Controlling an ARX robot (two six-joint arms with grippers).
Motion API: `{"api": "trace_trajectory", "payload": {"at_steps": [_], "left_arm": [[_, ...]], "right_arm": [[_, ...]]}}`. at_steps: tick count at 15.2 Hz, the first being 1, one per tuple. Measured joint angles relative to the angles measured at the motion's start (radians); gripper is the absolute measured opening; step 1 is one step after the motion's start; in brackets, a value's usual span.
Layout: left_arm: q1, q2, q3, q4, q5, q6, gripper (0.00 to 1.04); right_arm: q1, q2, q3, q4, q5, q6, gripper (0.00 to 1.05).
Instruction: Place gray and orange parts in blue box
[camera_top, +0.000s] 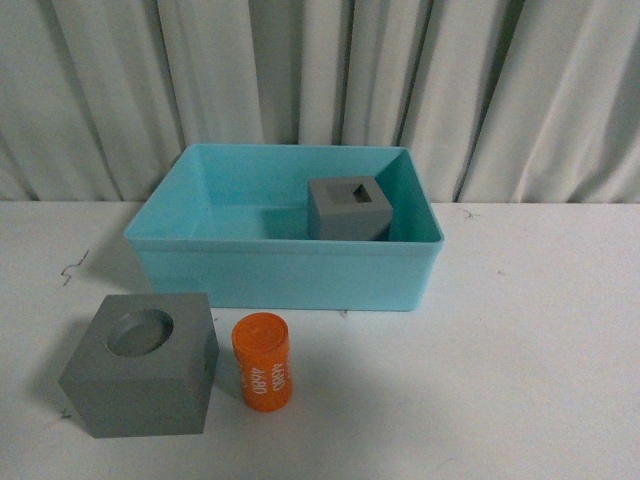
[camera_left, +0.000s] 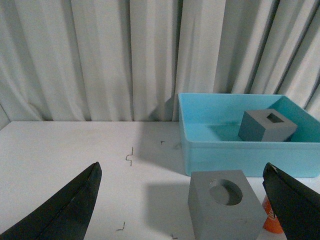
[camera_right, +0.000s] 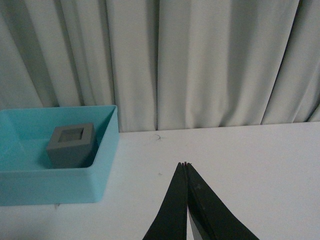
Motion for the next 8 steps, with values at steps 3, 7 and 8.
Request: {"api": "trace_trajectory", "payload": {"at_steps": [3,7,8], "left_arm": [[0.000,0.000,0.000,0.000,0.000,0.000,0.98],[0.000,0.000,0.000,0.000,0.000,0.000,0.98],[0.000,0.000,0.000,0.000,-0.001,0.000,0.98]], "right_arm": [[-0.094,-0.136,-0.053,-0.094,-0.084,-0.001,0.02],[-0.088,-0.234,-0.108,-0.137,-0.087,-0.002,0.02],[-0.088,-0.286,-0.108,-0.178,-0.087,-0.002,0.02]]}}
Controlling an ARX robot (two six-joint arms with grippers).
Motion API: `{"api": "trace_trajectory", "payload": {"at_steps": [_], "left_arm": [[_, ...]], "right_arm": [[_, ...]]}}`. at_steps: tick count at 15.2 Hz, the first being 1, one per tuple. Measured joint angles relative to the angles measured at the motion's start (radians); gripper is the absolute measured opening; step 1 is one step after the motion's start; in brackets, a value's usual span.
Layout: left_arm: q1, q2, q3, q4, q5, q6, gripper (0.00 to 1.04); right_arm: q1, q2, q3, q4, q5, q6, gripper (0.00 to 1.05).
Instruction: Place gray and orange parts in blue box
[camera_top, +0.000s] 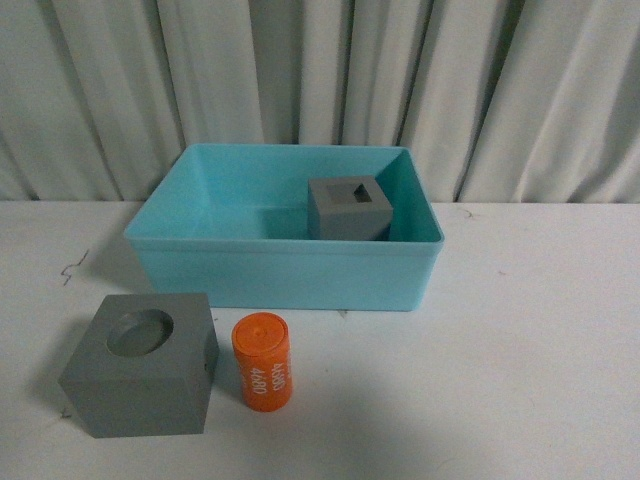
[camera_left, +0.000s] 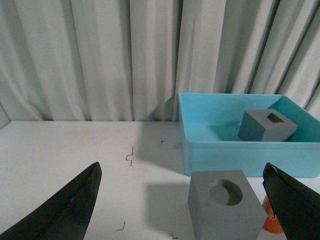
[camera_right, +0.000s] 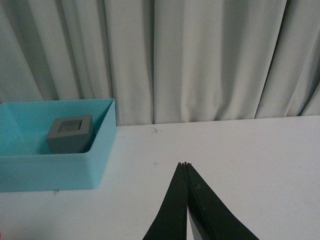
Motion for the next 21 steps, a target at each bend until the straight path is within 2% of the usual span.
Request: {"api": "trace_trajectory", "payload": {"at_steps": [7,17,19,21], "left_arm": [[0.000,0.000,0.000,0.000,0.000,0.000,0.98],[0.000,0.000,0.000,0.000,0.000,0.000,0.98],[0.000,0.000,0.000,0.000,-0.002,0.000,0.98],[0.000,0.000,0.000,0.001,0.000,0.000,0.98]], "right_arm": [[0.000,-0.235,0.000,-0.225,0.000,0.000,0.02],[0.000,-0.428,0.000,-0.412,0.000,0.000,0.02],[0.000,-0.581,0.000,-0.600,-0.001,0.000,0.02],[0.000,-0.602,0.000,-0.606,0.000,0.000,0.02]]}}
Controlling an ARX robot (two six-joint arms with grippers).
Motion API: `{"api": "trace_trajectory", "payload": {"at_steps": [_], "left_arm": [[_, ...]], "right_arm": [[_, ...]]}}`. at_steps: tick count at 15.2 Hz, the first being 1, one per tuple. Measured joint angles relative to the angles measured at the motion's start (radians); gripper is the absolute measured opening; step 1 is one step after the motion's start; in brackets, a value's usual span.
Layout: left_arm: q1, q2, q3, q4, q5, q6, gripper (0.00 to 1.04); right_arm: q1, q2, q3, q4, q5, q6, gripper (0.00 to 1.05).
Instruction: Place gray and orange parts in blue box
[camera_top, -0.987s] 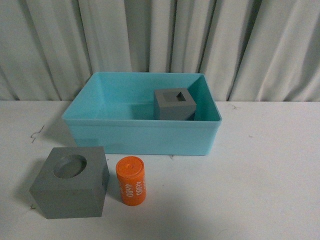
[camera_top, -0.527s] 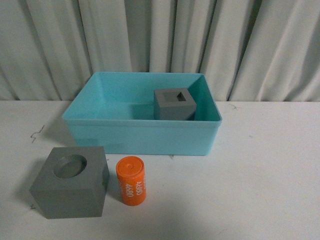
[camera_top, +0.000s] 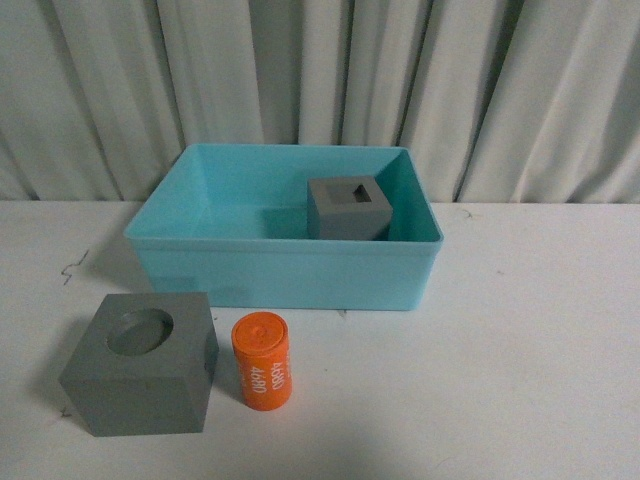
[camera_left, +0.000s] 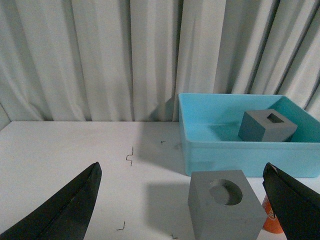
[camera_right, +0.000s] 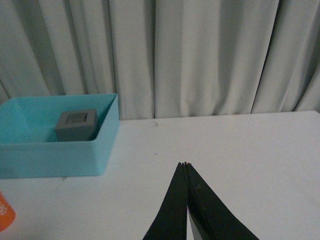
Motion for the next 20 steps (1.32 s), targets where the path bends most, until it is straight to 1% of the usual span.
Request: {"api": "trace_trajectory", "payload": {"at_steps": [2,5,6,7,8,9,10,11,12,14,16,17,20], "left_arm": [[0.000,0.000,0.000,-0.001,0.000,0.000,0.98],[0.000,0.000,0.000,0.000,0.000,0.000,0.98],[0.000,0.000,0.000,0.000,0.000,0.000,0.98],[0.000,0.000,0.000,0.000,0.000,0.000,0.98],[0.004,0.082,0.078,-0.220,0.050,-0.026,0.98],[-0.039,0.334,0.200,-0.370,0.045,-0.052,0.98],[-0.122,0.543,0.282,-0.310,0.014,-0.057,0.98],[-0.188,0.680,0.333,-0.221,-0.010,-0.056,0.98],[-0.236,0.832,0.386,-0.121,-0.039,-0.056,0.98],[-0.299,1.045,0.431,0.008,-0.084,-0.040,0.98],[-0.338,1.208,0.469,0.084,-0.103,-0.014,0.98],[-0.340,1.264,0.489,0.107,-0.104,-0.003,0.98],[-0.303,1.407,0.556,0.163,-0.103,0.023,0.98]], "right_arm": [[0.000,0.000,0.000,0.011,0.000,-0.001,0.03],[0.000,0.000,0.000,0.011,0.000,-0.001,0.39],[0.000,0.000,0.000,0.011,0.000,-0.001,0.74],[0.000,0.000,0.000,0.011,0.000,-0.001,0.86],[0.000,0.000,0.000,0.010,0.000,0.000,0.99],[0.000,0.000,0.000,0.011,-0.003,0.000,0.98],[0.000,0.000,0.000,0.011,-0.002,0.000,0.98],[0.000,0.000,0.000,0.010,-0.001,0.000,0.98],[0.000,0.000,0.000,0.011,-0.002,0.000,0.98],[0.000,0.000,0.000,0.010,-0.002,0.000,0.98],[0.000,0.000,0.000,0.011,-0.002,0.000,0.98],[0.000,0.000,0.000,0.011,-0.002,0.000,0.98],[0.000,0.000,0.000,0.011,-0.002,0.000,0.98]]}}
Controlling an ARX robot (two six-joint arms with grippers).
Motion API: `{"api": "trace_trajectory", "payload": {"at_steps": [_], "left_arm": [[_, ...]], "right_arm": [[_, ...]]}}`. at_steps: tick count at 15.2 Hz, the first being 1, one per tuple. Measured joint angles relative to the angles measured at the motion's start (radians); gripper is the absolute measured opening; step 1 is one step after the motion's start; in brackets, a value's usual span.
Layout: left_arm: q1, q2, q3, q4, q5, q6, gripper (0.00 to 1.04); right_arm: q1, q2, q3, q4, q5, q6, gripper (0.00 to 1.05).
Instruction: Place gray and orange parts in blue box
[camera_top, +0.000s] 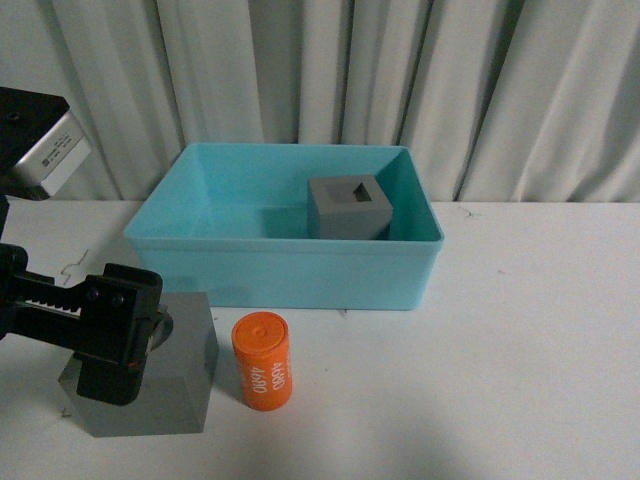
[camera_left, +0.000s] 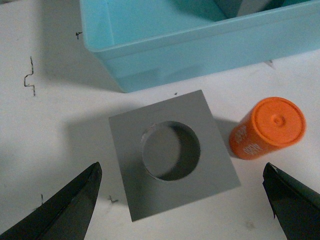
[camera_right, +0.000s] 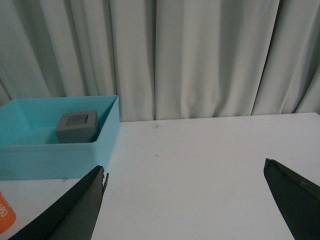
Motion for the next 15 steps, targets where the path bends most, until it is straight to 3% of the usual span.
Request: {"api": "trace_trajectory", "payload": {"at_steps": [6,15], "left_arm": [[0.097,0.202,0.109,0.026,0.015,0.053,0.98],[0.112,0.301,0.133,0.045,0.018,0.075,0.98]], "right_arm": [[0.000,0.000,0.000,0.000,0.000,0.000,0.98],[0.000,0.000,0.000,0.000,0.000,0.000,0.98]]}}
